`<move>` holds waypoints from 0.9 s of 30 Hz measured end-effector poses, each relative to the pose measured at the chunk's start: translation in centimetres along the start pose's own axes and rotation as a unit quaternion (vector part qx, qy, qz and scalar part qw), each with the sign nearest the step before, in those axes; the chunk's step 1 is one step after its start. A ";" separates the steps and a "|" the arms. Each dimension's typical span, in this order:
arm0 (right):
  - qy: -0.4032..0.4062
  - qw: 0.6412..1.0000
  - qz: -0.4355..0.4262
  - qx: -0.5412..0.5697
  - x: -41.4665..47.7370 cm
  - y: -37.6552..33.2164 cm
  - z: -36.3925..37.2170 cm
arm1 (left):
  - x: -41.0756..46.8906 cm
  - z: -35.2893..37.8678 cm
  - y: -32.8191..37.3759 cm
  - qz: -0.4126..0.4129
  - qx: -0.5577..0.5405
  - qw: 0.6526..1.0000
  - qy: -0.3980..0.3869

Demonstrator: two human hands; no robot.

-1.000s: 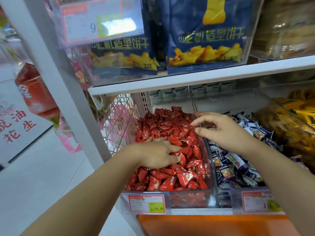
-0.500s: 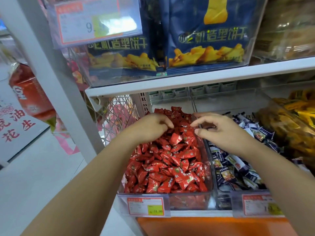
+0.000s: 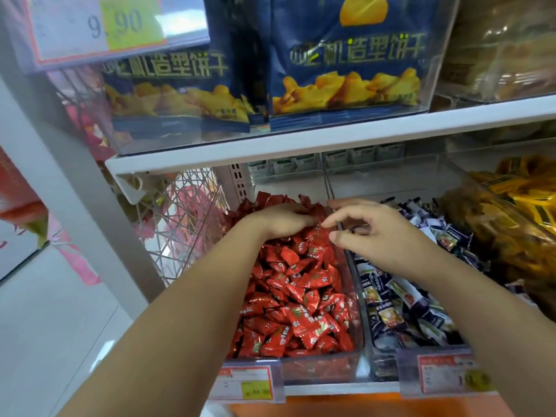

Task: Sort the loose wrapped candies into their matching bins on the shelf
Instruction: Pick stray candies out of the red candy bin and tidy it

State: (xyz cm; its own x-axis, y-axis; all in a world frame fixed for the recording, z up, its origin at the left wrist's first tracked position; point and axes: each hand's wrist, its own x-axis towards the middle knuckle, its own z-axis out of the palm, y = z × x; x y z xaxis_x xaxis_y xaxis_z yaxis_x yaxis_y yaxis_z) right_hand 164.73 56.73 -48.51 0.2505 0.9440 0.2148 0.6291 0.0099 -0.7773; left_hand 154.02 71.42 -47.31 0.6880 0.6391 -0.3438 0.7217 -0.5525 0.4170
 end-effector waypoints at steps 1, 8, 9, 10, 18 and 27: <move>0.002 1.000 -0.004 -0.005 0.0 0.0 0.0 | -0.1 0.1 -0.1 -0.001 0.009 1.000 -0.012; -0.002 1.000 -0.012 -0.007 -0.1 0.0 0.1 | -2.7 0.6 -0.7 0.035 0.034 0.998 -0.048; -0.003 1.000 -0.012 -0.006 -0.1 0.0 0.1 | -3.1 0.7 -0.9 0.040 0.035 0.997 -0.052; -0.002 1.000 -0.013 -0.005 -0.1 0.0 0.1 | -3.5 0.9 -1.1 0.043 0.033 0.997 -0.054; -0.001 1.000 -0.010 0.003 -0.3 -0.1 0.2 | -5.4 1.5 -2.1 0.082 0.098 0.989 -0.071; -0.006 1.000 -0.009 0.014 -0.5 -0.1 0.3 | -6.5 2.6 -2.4 0.083 0.122 0.986 -0.083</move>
State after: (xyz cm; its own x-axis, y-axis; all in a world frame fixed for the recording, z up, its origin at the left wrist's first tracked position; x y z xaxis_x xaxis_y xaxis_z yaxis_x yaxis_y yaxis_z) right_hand 164.34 56.36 -48.66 0.2303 0.9478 0.2207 0.6117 0.0354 -0.7903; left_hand 148.00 67.26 -48.25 0.7869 0.4438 -0.4287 0.5809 -0.7673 0.2719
